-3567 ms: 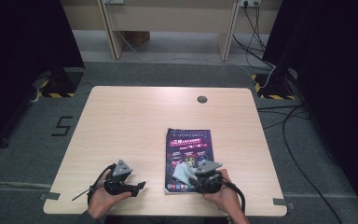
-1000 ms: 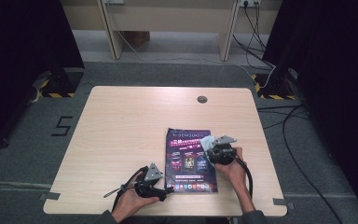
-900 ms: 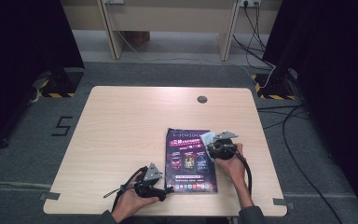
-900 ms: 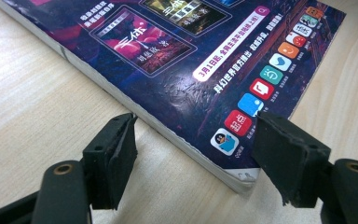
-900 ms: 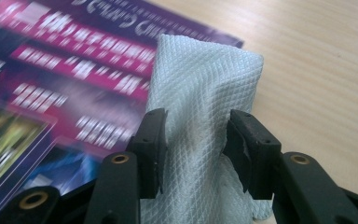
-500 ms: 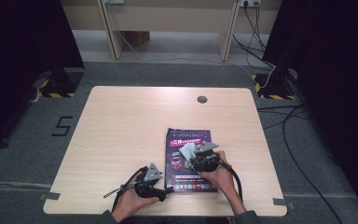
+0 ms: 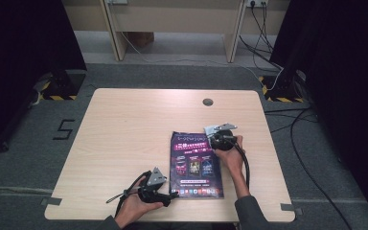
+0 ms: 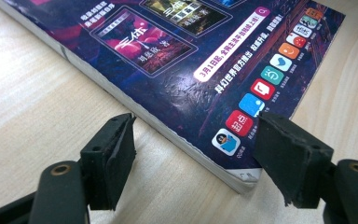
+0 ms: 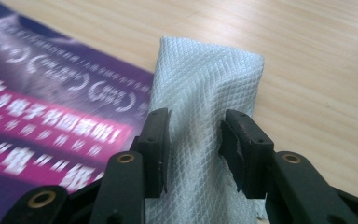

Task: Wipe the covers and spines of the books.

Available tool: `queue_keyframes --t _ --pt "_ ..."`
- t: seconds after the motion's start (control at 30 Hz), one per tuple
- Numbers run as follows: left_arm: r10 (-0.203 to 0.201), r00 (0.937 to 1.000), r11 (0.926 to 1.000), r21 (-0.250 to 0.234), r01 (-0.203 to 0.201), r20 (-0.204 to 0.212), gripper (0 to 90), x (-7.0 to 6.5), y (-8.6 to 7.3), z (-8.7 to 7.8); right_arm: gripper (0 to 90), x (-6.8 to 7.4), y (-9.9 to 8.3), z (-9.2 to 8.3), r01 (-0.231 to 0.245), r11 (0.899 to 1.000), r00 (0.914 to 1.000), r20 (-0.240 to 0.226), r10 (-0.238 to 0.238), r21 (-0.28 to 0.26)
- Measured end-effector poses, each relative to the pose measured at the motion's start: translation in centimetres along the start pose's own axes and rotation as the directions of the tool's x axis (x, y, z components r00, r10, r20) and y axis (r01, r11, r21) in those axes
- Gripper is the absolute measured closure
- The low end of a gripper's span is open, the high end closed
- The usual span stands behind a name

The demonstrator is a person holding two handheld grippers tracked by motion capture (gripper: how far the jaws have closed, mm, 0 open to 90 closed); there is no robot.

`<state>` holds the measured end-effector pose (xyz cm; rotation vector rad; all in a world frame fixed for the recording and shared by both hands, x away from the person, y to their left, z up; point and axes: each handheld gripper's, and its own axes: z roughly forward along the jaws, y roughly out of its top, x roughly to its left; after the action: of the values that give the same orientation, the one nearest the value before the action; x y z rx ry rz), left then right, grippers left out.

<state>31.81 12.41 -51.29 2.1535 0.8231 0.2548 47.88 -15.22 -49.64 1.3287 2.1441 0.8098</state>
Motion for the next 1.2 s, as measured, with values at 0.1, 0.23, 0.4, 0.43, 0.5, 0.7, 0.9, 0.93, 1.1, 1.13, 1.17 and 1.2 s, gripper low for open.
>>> queue_keyframes --t 0.1,0.23,0.4,0.43,0.5,0.7,0.9,0.93,1.1,1.13,1.17,1.2 --pt "-0.011 0.9999 0.9999 -0.003 0.011 0.007 28.1 0.1 -0.1 0.0 61.1 -0.4 0.7 0.6 -0.021 1.0 0.9996 0.02 0.02 0.01" --pt "-0.021 0.9996 0.9998 -0.002 0.021 0.018 27.4 0.3 -0.1 0.1 65.4 -0.5 0.8 0.9 -0.054 0.999 0.9984 0.019 0.054 0.005" --pt "-0.021 0.9996 0.9998 0.001 0.021 0.017 27.1 0.3 -0.1 0.1 67.5 1.4 1.1 1.0 -0.016 1.0 0.9998 0.009 0.016 -0.003" --pt "-0.021 0.9996 0.9998 0.001 0.021 0.017 27.0 0.3 -0.1 0.1 67.5 1.4 1.1 1.0 -0.016 1.0 0.9998 0.009 0.016 -0.003" --pt "-0.02 0.9997 0.9998 -0.003 0.02 0.012 26.7 0.3 -0.1 0.1 67.5 3.6 1.5 1.3 0.012 1.0 0.9989 -0.044 -0.013 -0.023" --pt "-0.023 0.9997 0.9997 0.003 0.023 0.011 23.9 0.4 -0.1 0.1 67.9 8.0 2.6 2.0 0.133 0.99 0.9817 -0.132 -0.137 -0.04" --pt "-0.011 0.9999 0.9999 -0.001 0.011 0.003 23.8 0.3 -0.1 0.1 67.9 10.7 3.3 2.2 0.169 0.985 0.9616 -0.212 -0.174 -0.043" --pt "-0.026 0.9996 0.9997 0.0 0.026 0.008 22.6 0.4 -0.1 0.2 67.8 11.2 3.0 1.9 0.189 0.98 0.9517 -0.234 -0.198 -0.06" --pt "-0.027 0.9996 0.9996 0.001 0.027 0.005 21.4 0.5 -0.1 0.2 67.8 12.0 2.1 1.0 0.216 0.973 0.9278 -0.294 -0.229 -0.077" --pt "-0.031 0.9995 0.9995 0.0 0.031 0.004 21.4 0.4 -0.1 0.2 67.8 12.2 1.9 0.7 0.233 0.969 0.9192 -0.308 -0.245 -0.075" --pt "-0.031 0.9995 0.9995 -0.002 0.031 0.002 21.4 0.4 -0.2 0.2 67.7 12.3 1.7 0.5 0.243 0.967 0.913 -0.319 -0.254 -0.075" --pt "-0.03 0.9996 0.9996 -0.004 0.029 -0.001 21.4 0.4 -0.2 0.2 67.6 12.3 1.6 0.2 0.257 0.964 0.9079 -0.323 -0.266 -0.072"
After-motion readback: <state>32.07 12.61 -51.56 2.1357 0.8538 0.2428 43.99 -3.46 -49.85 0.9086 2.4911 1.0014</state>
